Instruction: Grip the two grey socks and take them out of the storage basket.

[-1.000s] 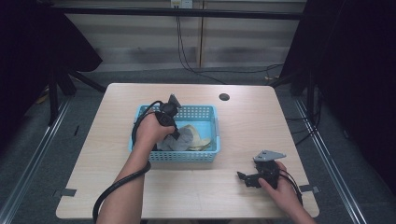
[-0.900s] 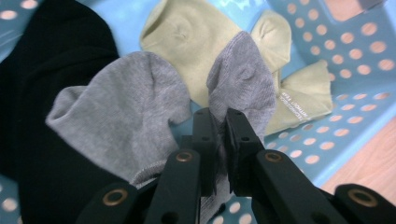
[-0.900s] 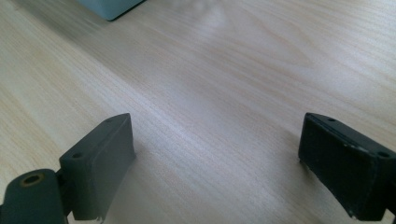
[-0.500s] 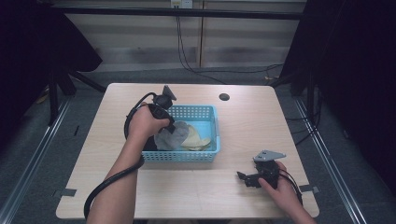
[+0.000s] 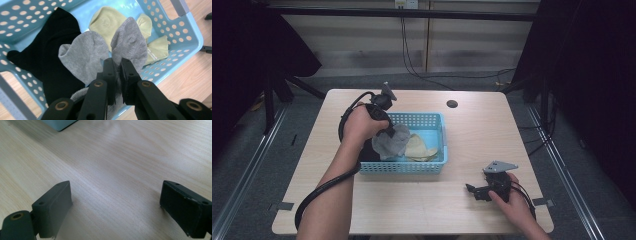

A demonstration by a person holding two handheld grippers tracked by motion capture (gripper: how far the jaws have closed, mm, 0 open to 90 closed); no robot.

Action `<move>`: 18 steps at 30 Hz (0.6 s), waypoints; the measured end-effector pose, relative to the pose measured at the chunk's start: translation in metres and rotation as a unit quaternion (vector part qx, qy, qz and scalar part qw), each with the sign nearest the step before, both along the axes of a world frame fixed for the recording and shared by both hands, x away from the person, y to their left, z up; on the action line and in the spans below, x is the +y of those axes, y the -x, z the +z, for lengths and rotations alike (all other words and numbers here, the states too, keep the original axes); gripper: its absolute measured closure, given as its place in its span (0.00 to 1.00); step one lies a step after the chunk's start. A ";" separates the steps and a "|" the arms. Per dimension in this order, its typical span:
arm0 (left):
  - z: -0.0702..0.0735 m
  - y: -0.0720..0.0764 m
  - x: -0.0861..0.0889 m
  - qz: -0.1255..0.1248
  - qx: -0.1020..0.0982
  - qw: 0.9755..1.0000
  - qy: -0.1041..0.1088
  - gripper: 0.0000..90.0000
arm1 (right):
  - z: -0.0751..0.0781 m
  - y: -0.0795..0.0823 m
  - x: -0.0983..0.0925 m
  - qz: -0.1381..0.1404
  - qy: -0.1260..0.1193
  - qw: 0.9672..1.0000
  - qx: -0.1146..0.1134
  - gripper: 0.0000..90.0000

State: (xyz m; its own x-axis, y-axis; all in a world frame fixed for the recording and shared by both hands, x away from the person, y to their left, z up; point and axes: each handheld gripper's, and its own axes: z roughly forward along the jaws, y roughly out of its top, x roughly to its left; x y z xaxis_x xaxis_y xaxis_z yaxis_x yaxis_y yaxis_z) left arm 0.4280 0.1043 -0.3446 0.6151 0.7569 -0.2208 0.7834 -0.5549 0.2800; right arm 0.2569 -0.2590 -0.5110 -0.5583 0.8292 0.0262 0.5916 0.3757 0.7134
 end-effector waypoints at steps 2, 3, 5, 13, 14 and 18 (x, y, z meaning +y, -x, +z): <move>0.002 0.000 0.003 0.002 0.000 1.000 0.001 0.93 | 0.000 0.000 0.000 0.000 0.000 1.000 0.000 0.11; 0.002 0.000 0.003 0.002 0.000 1.000 0.001 0.93 | 0.000 0.000 0.000 0.000 0.000 1.000 0.000 0.11; 0.005 0.000 0.007 0.005 0.000 1.000 -0.002 0.93 | 0.000 0.000 0.000 0.001 0.001 1.000 -0.001 0.11; 0.007 0.003 0.014 0.009 0.002 1.000 -0.003 0.93 | 0.000 -0.001 -0.001 0.003 -0.003 1.000 -0.002 0.11; 0.007 0.004 0.015 0.009 0.002 1.000 -0.003 0.93 | 0.000 0.000 -0.001 0.003 -0.003 1.000 -0.001 0.11; 0.007 0.005 0.019 0.015 0.005 1.000 -0.004 0.93 | 0.000 0.000 0.000 0.002 -0.003 1.000 -0.001 0.11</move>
